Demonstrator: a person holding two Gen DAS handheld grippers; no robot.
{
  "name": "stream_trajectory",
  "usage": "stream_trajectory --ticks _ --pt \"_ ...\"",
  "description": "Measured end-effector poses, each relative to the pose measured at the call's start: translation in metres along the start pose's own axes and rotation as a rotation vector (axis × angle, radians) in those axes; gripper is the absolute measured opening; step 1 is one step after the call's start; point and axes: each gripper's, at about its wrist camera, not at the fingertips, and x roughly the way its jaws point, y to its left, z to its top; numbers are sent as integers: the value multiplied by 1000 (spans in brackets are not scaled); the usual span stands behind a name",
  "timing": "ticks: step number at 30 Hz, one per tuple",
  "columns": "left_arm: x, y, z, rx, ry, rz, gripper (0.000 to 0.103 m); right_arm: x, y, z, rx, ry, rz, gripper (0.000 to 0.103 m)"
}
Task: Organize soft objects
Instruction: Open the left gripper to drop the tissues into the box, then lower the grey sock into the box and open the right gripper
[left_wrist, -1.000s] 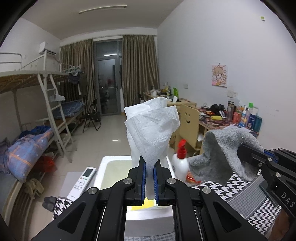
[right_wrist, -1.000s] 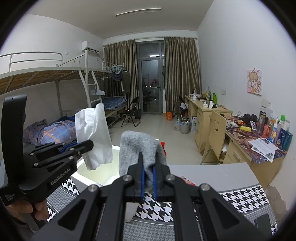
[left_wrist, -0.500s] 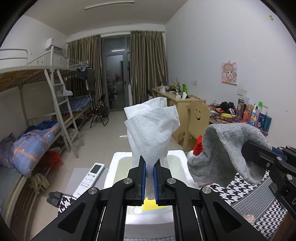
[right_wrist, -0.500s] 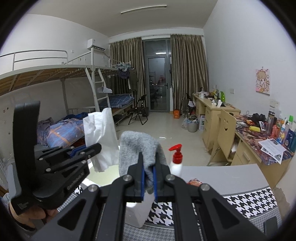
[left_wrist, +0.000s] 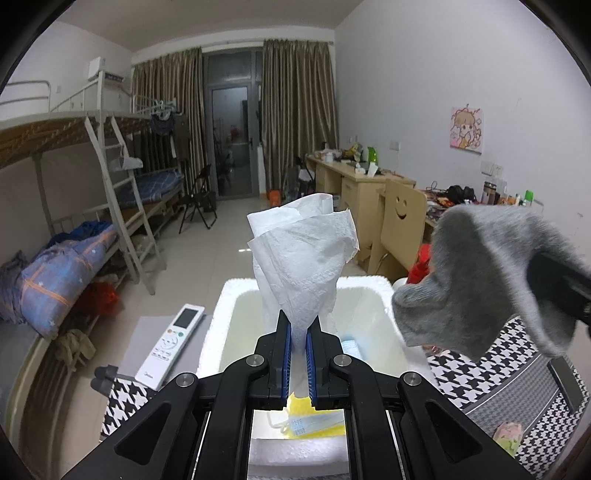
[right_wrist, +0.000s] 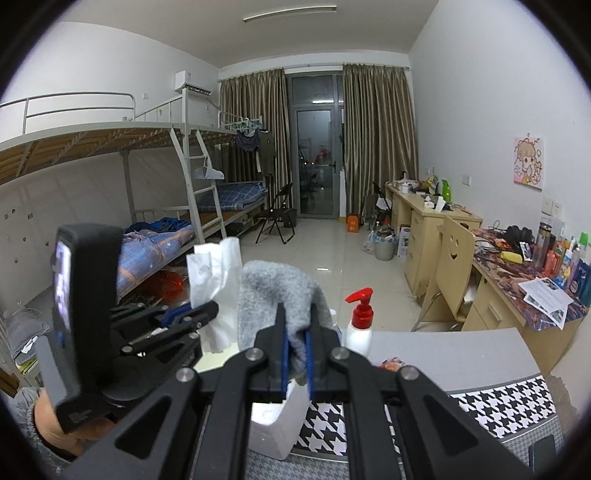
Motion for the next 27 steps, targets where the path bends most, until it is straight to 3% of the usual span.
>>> stream_trajectory --ticks 2,4,6,8,15,27 --pt "3 3 -1 -7 15 -1 12 0 0 1 -2 0 0 9" --pt "7 5 -1 -12 25 -1 28 1 1 1 -3 2 -3 9" --pt "6 8 -2 -21 20 4 68 3 0 2 0 5 -4 9" --pt "4 9 -2 -24 0 23 83 4 0 2 1 6 -6 10" --pt "-4 11 0 -16 -28 40 97 8 4 3 -6 16 -5 10" --pt "-21 36 -4 -58 -55 88 102 16 18 7 -20 24 24 10"
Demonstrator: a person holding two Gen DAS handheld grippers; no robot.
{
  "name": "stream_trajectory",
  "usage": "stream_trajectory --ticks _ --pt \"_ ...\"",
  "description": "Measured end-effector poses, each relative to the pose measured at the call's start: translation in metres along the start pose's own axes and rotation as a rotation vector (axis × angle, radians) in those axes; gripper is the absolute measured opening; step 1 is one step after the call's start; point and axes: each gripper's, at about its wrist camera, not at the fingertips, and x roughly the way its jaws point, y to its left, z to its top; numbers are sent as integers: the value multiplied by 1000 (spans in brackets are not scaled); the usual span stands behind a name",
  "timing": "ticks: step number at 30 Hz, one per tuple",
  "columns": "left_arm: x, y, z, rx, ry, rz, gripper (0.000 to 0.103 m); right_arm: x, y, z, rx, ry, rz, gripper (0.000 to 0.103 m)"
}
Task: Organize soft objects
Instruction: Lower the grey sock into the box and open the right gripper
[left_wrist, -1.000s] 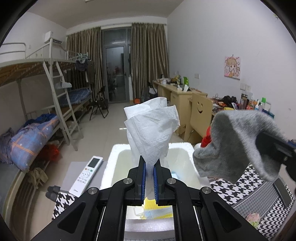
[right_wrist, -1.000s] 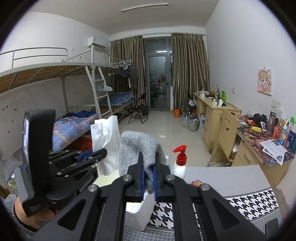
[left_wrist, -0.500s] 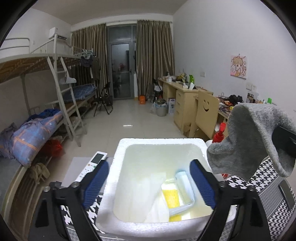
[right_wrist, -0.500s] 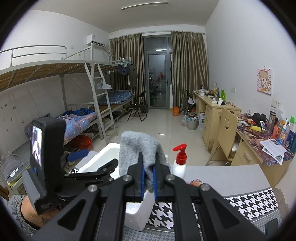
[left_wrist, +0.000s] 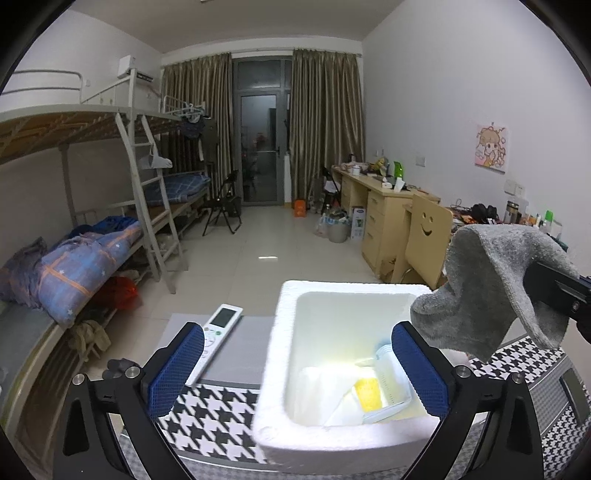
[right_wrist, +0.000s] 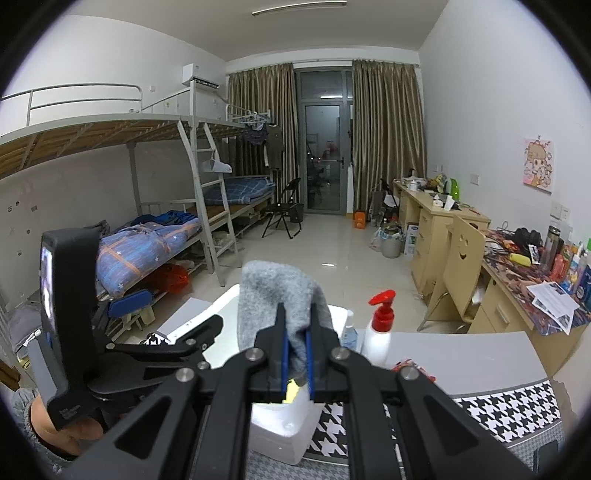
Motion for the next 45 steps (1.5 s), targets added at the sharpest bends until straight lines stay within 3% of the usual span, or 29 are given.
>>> stream_trajectory --ticks 16,41,44,45 --pt "-17 35 -10 -36 -20 54 102 18 11 2 -2 32 37 10" --pt "-42 52 -26 -41 -56 40 102 76 23 -8 31 151 21 11" --pt "-44 55 -29 -50 -61 47 102 85 23 -11 32 178 21 18" --pt "-44 56 -30 -49 -62 49 102 87 23 -12 29 182 25 25"
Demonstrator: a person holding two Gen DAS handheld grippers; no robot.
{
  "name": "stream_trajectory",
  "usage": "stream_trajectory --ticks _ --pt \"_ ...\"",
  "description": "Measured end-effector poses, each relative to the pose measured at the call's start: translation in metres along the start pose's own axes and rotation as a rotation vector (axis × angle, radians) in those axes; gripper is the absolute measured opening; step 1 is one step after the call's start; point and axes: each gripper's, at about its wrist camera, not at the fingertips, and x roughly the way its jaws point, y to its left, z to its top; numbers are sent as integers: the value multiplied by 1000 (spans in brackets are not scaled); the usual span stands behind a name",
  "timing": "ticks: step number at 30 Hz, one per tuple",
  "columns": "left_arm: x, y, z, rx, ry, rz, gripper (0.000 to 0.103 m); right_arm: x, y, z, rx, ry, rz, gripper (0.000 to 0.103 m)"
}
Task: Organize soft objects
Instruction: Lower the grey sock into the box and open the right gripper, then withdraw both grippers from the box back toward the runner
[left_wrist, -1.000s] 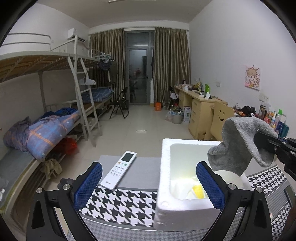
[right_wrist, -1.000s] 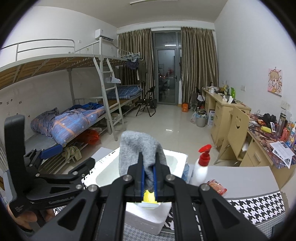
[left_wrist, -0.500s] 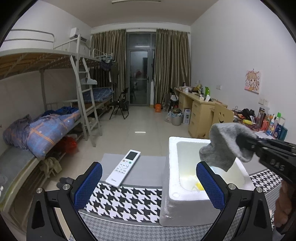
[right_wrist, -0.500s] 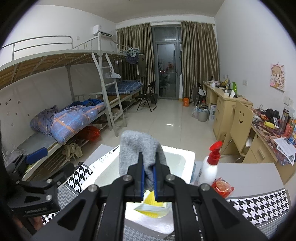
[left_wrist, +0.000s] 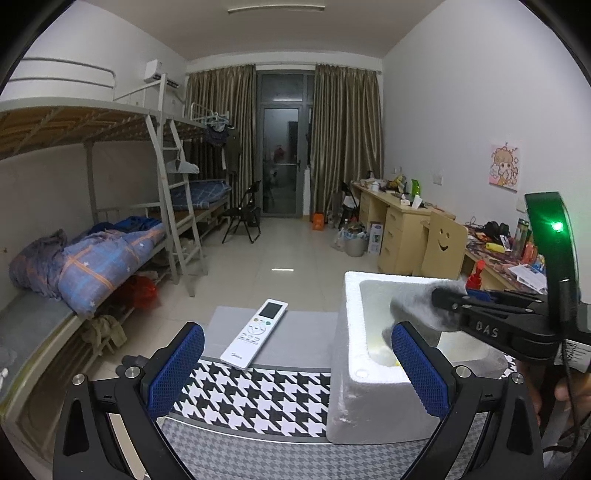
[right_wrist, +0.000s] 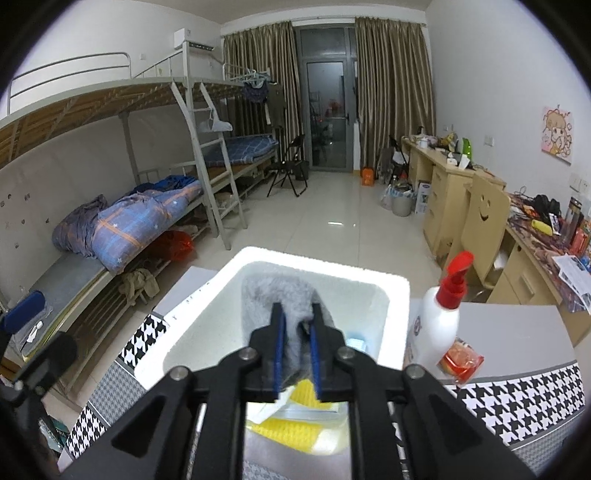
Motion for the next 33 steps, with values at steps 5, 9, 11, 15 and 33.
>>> stream_trajectory --ticks 5,9,11,15,33 --pt "3 1 -4 -12 11 0 102 3 0 -4 7 -1 -17 75" --pt "3 4 -2 -17 16 0 102 -1 4 -6 -11 -6 -23 77" --pt "2 4 -2 -14 16 -6 102 -5 5 -5 -12 -15 -24 77" --pt "-2 3 -3 -7 4 12 102 -13 4 -4 -8 -24 -13 77" --pt "-31 -9 -6 -6 -18 -3 102 -61 4 -20 12 -89 2 78"
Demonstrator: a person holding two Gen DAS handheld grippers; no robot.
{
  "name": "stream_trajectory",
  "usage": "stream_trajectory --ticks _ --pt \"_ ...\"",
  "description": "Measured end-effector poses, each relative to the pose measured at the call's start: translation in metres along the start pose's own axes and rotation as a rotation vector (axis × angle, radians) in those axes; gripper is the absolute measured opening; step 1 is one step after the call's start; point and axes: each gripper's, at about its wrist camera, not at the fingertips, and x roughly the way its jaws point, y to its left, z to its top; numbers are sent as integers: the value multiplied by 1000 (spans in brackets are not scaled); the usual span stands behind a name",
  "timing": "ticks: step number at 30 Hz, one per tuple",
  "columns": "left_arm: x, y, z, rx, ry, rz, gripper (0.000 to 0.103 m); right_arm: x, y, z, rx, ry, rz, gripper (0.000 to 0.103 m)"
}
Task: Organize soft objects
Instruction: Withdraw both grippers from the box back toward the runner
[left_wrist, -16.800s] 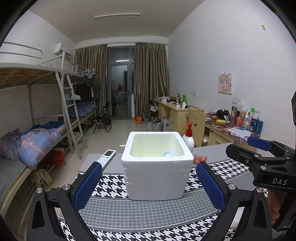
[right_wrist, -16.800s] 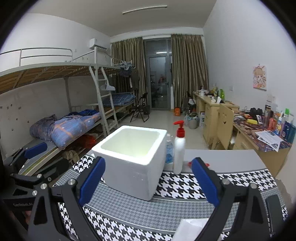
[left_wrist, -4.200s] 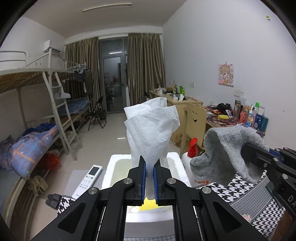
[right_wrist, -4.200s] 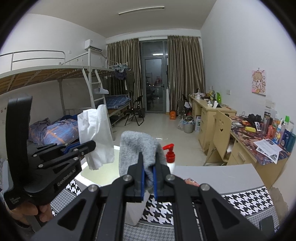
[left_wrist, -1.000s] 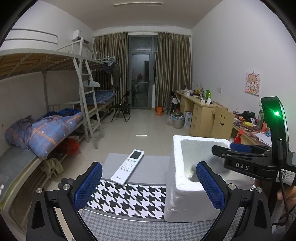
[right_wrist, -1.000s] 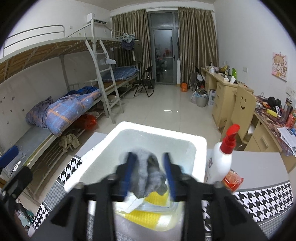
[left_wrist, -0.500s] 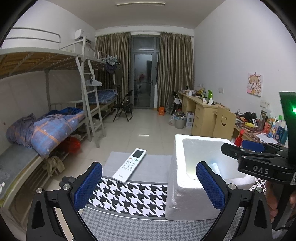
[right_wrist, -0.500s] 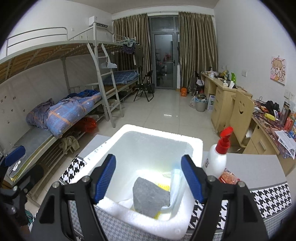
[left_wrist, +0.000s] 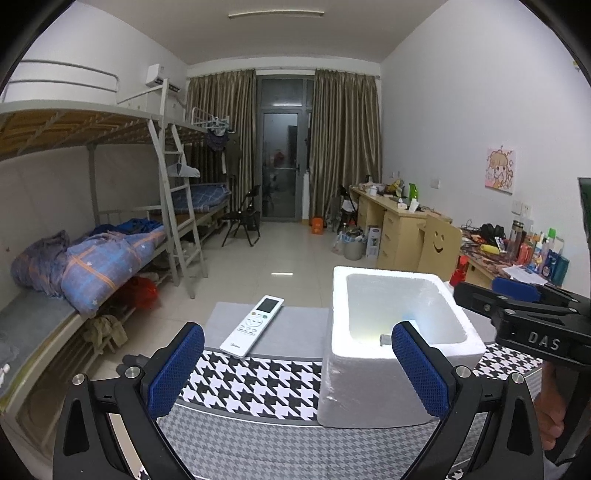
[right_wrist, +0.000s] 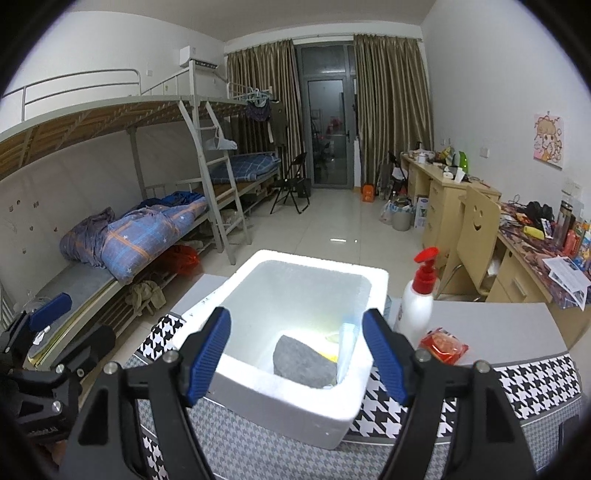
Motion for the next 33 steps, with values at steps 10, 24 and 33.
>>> stream_trajectory --ticks 10,24,33 --pt "-16 -7 -5 20 -3 -6 102 -34 1 -10 7 -63 -21 86" --pt "-47 -19 -17 29 -22 -44 102 -74 -3 -33 16 -121 -26 95" --pt "-68 -30 -23 37 -38 -71 102 -100 -8 -48 15 -148 -16 95"
